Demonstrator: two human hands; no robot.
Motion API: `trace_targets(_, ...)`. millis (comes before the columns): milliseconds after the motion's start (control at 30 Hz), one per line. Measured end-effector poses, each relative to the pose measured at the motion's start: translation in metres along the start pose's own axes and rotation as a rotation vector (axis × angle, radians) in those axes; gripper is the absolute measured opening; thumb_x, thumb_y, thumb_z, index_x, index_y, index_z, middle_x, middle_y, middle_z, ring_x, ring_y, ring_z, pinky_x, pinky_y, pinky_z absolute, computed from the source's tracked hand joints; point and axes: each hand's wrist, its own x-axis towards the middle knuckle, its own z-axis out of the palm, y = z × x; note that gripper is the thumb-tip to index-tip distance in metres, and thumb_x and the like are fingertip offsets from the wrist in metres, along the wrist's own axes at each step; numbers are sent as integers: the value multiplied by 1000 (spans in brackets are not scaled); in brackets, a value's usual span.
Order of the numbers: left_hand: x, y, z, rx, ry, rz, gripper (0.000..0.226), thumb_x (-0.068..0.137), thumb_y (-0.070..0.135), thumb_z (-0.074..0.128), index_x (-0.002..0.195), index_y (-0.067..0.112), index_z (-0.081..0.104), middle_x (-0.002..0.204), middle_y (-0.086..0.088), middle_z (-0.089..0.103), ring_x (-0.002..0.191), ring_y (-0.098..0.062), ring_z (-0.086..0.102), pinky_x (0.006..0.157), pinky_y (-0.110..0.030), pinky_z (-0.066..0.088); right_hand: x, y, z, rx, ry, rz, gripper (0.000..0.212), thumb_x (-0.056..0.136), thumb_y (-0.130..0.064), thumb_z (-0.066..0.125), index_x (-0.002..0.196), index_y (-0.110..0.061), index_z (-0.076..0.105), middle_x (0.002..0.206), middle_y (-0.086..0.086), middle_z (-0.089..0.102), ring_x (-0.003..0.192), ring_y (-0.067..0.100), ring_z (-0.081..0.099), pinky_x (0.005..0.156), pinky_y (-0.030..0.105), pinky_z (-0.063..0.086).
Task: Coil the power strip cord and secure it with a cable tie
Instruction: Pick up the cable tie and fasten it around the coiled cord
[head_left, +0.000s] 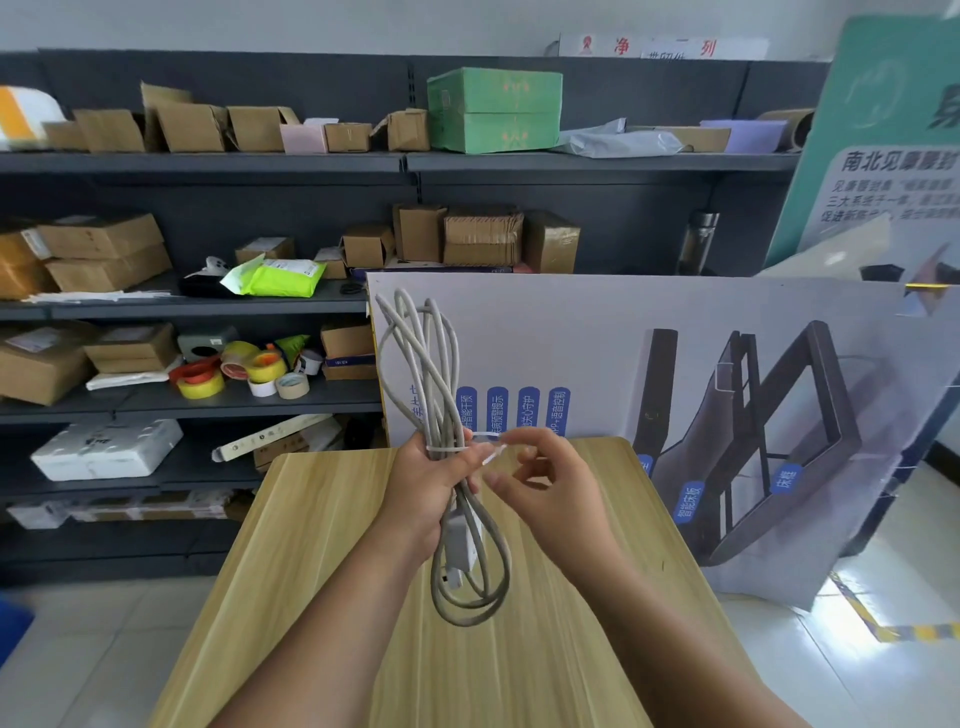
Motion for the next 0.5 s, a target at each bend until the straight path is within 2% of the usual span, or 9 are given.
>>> trace_targets(67, 0, -1, 2, 33, 18, -3, 18, 79, 7, 76, 90, 12, 62, 56, 5, 62, 50, -14, 55, 56, -30, 53, 1, -1, 3, -100, 54, -121, 16, 78, -26, 78, 90, -30, 68, 91, -10, 63, 82, 4, 62, 73, 19, 54)
trace_targets(200, 0, -6, 2, 37, 31, -2, 21, 78, 8, 77, 92, 14, 63, 58, 2, 61, 54, -16, 56, 59, -34, 52, 5, 6, 6, -124, 157, -253, 6, 82, -17, 76, 80, -20, 71, 82, -10, 65, 79, 8, 64, 69, 15, 51)
trace_targets(400, 5, -13, 4, -16, 110, 26, 20, 80, 3, 74, 92, 12, 60, 56, -4, 55, 48, -15, 52, 55, -28, 49, 6, 8, 8, -69, 260, -418, 8, 79, -9, 78, 75, -11, 72, 72, 0, 65, 68, 15, 62, 60, 33, 51)
trace_targets(500, 12, -15, 1, -47, 150, 12, 25, 78, 4, 77, 94, 13, 60, 59, -4, 56, 49, -16, 52, 58, -31, 48, 4, 3, 5, -26, 265, -447, 9, 79, -6, 78, 75, -11, 71, 72, -1, 66, 69, 14, 64, 61, 34, 53)
